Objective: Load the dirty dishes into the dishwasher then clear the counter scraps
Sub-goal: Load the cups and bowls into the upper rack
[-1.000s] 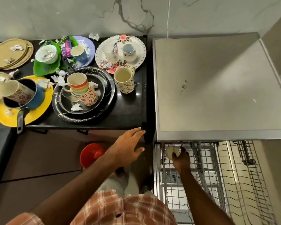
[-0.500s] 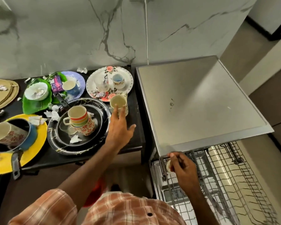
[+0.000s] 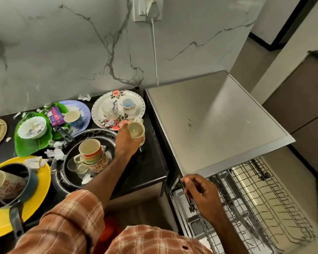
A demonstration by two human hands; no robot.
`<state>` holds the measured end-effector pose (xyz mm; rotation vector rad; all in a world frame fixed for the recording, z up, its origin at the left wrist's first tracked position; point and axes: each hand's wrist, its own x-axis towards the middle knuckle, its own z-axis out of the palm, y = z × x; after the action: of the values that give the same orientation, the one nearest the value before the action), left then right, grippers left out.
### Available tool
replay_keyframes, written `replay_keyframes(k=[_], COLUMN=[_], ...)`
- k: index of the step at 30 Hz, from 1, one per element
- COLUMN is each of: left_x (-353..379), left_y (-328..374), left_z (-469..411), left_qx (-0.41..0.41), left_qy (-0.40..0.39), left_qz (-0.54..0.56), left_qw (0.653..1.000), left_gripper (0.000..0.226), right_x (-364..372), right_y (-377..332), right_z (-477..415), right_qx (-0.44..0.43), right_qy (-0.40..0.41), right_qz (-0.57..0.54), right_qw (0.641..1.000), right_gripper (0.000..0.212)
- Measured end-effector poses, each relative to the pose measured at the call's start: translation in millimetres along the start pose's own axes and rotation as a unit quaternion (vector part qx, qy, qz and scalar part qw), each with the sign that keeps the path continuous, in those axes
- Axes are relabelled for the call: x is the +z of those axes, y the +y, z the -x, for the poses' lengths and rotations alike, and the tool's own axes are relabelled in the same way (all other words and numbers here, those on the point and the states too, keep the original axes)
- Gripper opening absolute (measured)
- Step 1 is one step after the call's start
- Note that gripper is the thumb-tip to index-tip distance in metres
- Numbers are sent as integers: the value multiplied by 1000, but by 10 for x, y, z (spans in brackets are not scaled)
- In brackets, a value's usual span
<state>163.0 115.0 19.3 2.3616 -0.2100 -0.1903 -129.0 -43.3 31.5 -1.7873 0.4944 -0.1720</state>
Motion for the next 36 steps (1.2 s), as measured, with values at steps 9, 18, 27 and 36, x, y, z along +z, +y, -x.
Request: replay_keyframes(k=[9, 18, 27, 36], left_x=[-43, 638, 1280, 1286], left_y=[462, 1004, 1239, 907], left_z=[790, 1305, 1579, 1821], left_qx=[192, 73, 117, 100], left_qy=[-160, -439, -429, -340], left_qz=[61, 215, 20, -28], left_qw=[966, 869, 895, 935], left_gripper=[76, 81, 70, 36], right_x=[-116, -671, -1230, -1247], right_y=[59, 327, 917, 1965], right_z=[45, 202, 604, 693], right_qx=[71, 161, 228, 347], right_qy=[43, 98, 176, 123], right_qz=[-101, -411, -379, -45], right_qw=[991, 892, 880, 929], right_gripper=[24, 46, 52, 74])
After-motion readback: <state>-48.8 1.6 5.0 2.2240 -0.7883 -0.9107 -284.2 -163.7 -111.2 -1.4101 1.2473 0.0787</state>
